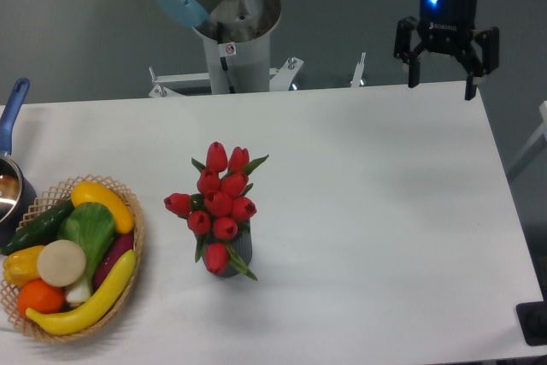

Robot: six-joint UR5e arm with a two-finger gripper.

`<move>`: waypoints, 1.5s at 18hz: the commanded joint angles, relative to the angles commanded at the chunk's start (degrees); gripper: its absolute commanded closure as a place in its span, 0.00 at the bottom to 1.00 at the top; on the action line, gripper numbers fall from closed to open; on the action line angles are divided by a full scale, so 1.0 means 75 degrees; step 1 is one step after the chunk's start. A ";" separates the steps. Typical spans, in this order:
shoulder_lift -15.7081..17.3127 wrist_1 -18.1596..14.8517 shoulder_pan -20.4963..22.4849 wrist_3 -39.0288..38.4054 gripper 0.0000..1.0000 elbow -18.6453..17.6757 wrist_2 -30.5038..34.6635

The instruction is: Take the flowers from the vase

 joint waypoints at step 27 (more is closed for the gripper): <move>-0.0305 -0.0023 -0.1136 -0.2039 0.00 -0.1089 -0.2059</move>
